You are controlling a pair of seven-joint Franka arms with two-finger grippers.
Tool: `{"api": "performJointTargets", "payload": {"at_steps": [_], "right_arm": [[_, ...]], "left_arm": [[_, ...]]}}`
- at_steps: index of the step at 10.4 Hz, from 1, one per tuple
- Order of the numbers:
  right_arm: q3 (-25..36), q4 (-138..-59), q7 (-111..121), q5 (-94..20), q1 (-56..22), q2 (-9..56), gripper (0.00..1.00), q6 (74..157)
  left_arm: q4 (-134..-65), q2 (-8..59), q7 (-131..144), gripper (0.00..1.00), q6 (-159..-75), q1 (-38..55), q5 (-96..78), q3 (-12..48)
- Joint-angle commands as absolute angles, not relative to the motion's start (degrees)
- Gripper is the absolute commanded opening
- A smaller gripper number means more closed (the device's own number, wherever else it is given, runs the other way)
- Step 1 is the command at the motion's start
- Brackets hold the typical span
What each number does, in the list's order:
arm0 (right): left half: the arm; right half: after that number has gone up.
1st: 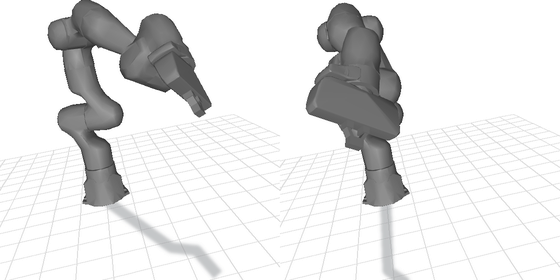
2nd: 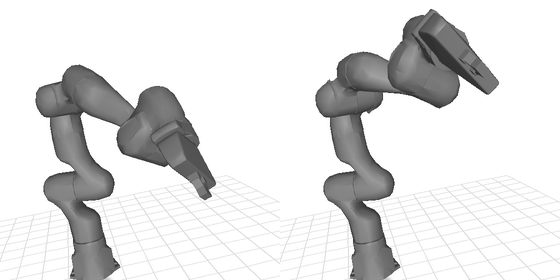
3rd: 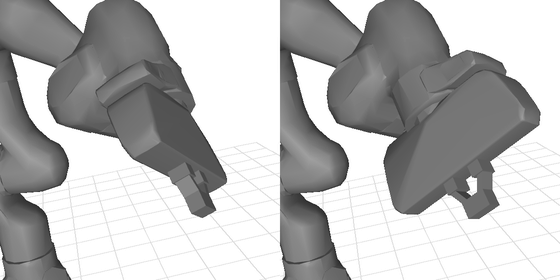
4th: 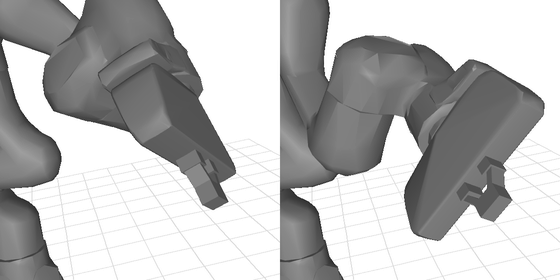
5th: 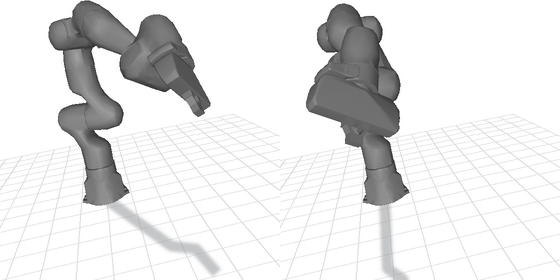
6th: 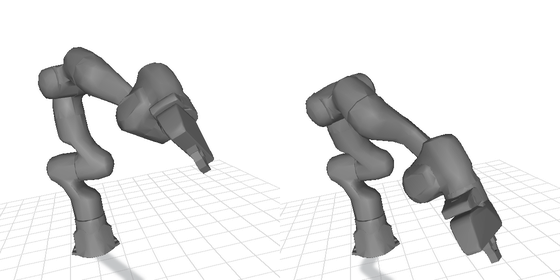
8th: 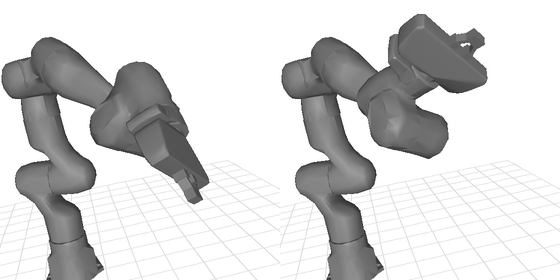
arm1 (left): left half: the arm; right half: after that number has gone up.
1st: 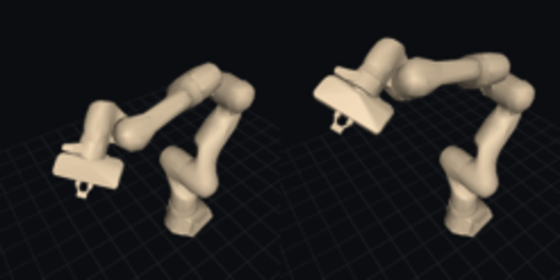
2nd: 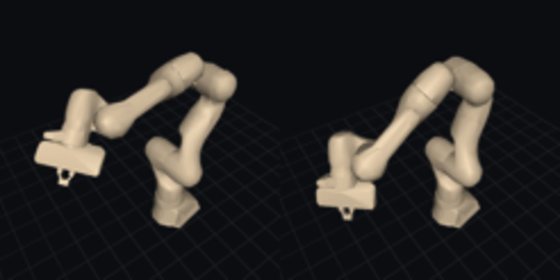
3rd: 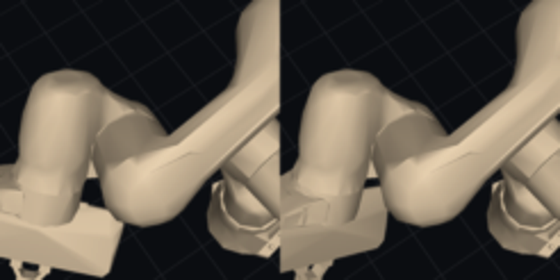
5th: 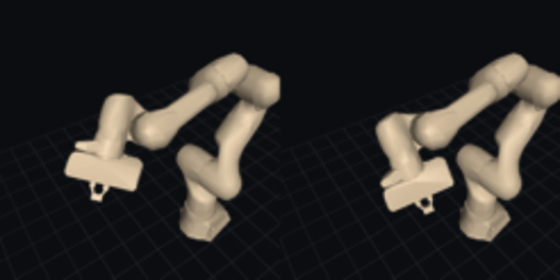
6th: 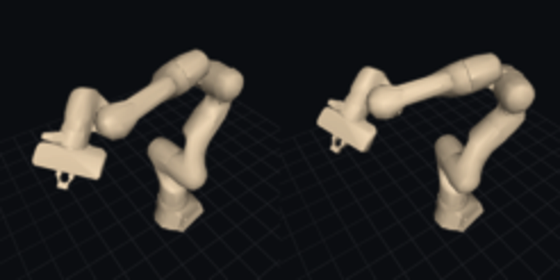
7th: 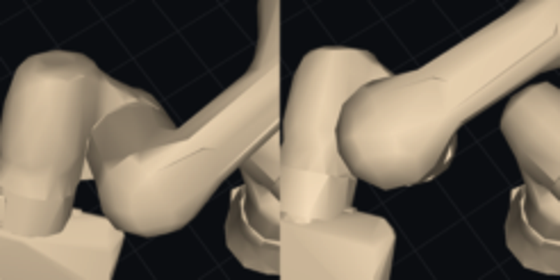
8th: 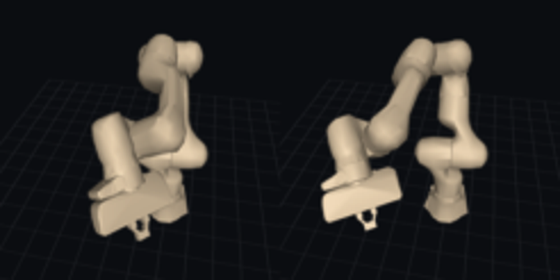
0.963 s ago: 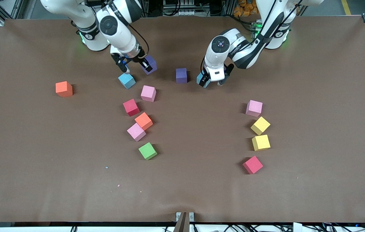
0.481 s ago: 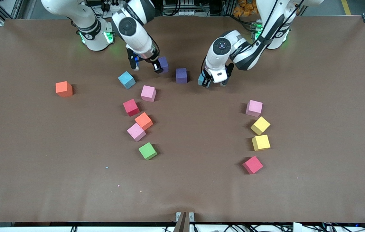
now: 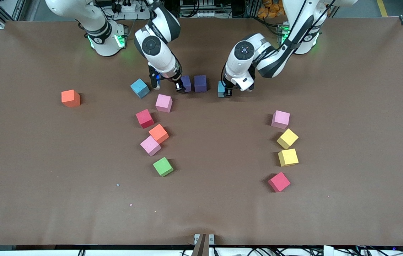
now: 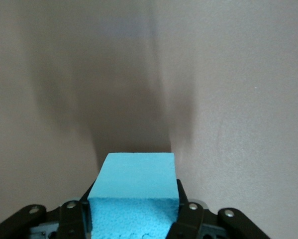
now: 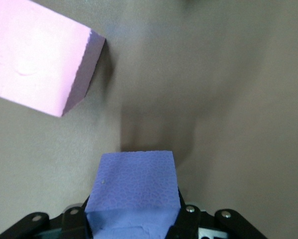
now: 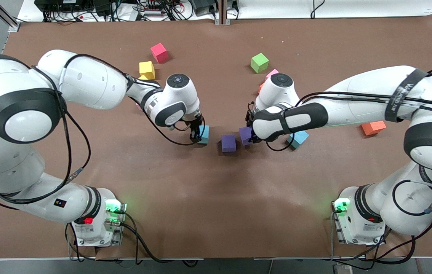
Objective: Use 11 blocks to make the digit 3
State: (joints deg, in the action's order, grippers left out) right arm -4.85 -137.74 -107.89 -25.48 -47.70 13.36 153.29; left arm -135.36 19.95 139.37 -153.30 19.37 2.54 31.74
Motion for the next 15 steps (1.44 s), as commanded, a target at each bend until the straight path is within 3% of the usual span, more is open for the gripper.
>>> {"api": "performJointTargets", "payload": {"at_steps": [1,6,9,10,11,14,15], "right_arm": [[-4.92,-136.85,-107.31,-25.4,-47.46,15.11,0.0,154.42],[-4.92,-136.85,-107.84,-26.28,-47.64,16.26,0.0,157.14],[-5.01,-136.85,-108.37,-26.37,-48.07,16.7,0.18,158.12],[-4.92,-136.76,-110.37,-26.54,-48.69,16.7,0.19,158.38],[-4.92,-136.84,-111.35,-26.46,-49.04,16.7,0.18,158.38],[-4.92,-137.28,-109.0,-26.19,-49.13,15.91,0.0,156.89],[-4.92,-137.29,-108.38,-26.19,-49.22,15.3,0.0,155.41]], "left_arm": [[-134.83,20.39,144.65,0.0,-153.81,21.44,0.8,31.73],[-133.95,23.46,145.2,0.0,-155.65,24.16,0.26,31.64],[-132.98,24.61,144.84,0.0,-155.83,24.43,0.53,31.64],[-132.89,24.87,144.84,0.0,-155.83,25.04,0.53,31.64],[-132.89,25.05,144.76,0.0,-155.83,25.22,0.61,31.64],[-132.89,25.75,144.67,0.0,-155.83,25.49,0.88,31.64],[-132.89,26.36,143.88,0.0,-155.83,25.49,0.88,31.64]]}}
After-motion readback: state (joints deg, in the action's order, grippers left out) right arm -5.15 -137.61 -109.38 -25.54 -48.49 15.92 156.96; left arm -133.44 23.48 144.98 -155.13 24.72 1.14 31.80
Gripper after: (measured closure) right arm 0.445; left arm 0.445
